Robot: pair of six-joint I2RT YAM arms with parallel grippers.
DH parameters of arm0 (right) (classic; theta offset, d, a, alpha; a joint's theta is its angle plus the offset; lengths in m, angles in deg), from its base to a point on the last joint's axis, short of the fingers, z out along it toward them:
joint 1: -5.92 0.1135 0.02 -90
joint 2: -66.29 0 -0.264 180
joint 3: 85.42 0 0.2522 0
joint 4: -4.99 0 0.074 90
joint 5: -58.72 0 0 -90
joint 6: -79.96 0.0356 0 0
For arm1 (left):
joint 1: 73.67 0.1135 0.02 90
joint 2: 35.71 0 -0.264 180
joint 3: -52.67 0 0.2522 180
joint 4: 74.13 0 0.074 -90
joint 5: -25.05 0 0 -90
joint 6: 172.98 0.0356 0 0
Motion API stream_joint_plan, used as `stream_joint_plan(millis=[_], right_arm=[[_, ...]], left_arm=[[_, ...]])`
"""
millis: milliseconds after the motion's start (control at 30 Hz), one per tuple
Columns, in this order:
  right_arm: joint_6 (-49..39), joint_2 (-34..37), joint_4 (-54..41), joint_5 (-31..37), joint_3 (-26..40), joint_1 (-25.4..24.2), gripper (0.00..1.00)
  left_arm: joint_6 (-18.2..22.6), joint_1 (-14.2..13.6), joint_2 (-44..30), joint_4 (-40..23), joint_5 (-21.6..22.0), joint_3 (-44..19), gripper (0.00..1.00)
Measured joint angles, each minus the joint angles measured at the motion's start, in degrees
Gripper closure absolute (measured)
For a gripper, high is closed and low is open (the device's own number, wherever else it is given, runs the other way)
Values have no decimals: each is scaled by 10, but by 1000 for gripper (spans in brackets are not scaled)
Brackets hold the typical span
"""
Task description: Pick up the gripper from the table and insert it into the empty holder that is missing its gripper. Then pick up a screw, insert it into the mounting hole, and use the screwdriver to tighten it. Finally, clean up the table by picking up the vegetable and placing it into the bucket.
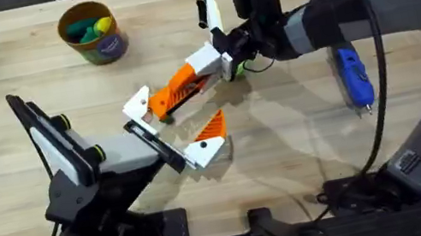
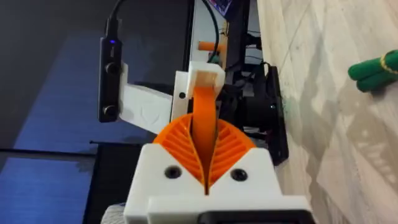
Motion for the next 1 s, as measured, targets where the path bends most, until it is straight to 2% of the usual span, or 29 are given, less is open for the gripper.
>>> stream_joint_plan(millis=[1000], right_arm=[[-33, 14, 7, 0, 1, 0, 985]], left_arm=[[-8, 0, -11, -1, 0, 0, 15]])
